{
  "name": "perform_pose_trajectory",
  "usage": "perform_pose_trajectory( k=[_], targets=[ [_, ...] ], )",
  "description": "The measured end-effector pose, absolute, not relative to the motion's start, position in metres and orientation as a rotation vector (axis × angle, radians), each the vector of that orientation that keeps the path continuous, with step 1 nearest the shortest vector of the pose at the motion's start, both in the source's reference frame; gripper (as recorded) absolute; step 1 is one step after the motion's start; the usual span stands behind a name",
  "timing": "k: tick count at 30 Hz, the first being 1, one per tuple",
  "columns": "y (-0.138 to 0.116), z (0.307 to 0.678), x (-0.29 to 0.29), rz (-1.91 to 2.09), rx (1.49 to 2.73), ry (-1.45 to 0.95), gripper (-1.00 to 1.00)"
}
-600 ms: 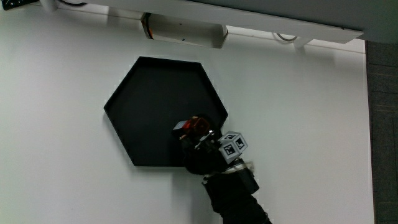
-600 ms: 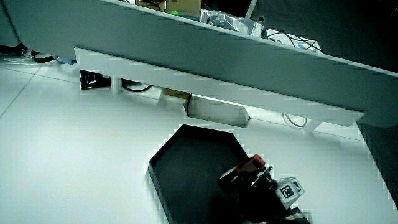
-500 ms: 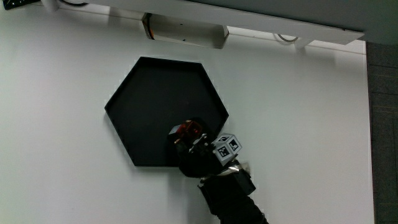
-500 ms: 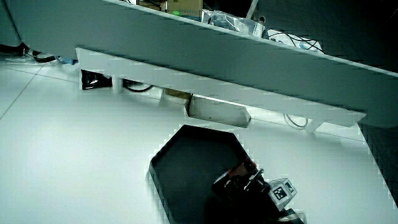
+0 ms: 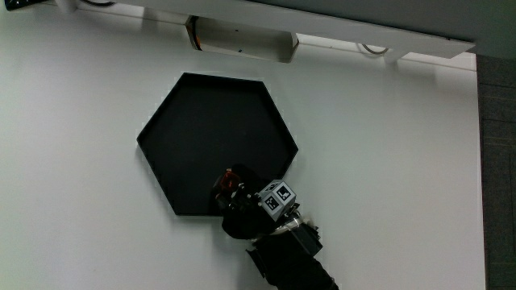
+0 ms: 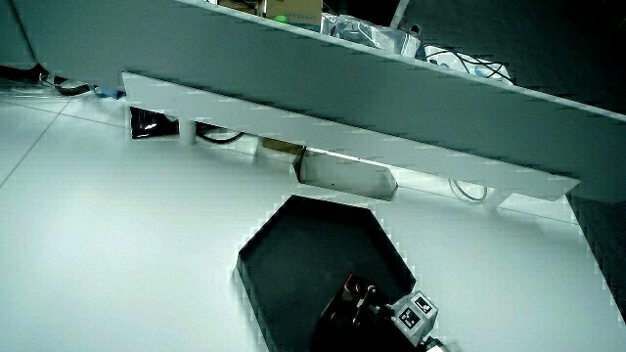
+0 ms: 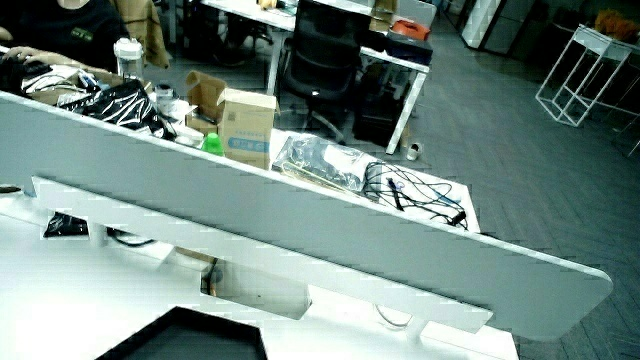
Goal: Place disinfectant into plate
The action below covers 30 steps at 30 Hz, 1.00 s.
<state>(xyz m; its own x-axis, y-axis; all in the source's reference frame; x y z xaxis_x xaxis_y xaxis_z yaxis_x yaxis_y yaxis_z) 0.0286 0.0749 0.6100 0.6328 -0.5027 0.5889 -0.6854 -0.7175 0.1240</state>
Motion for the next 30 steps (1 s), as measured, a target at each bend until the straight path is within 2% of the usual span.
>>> perform_pose_trajectory(
  k=[2, 9, 21, 30],
  targets=[
    [0.072, 0.612, 0.028, 0.762, 2.514, -0.951, 0.00],
    [0.070, 0.613, 0.028, 0.778, 2.445, -0.955, -0.37],
    [0.075, 0.619, 0.034, 0.857, 2.418, -0.976, -1.00],
    [0.076, 0.613, 0.041, 0.908, 2.452, -0.972, -1.00]
  ],
)
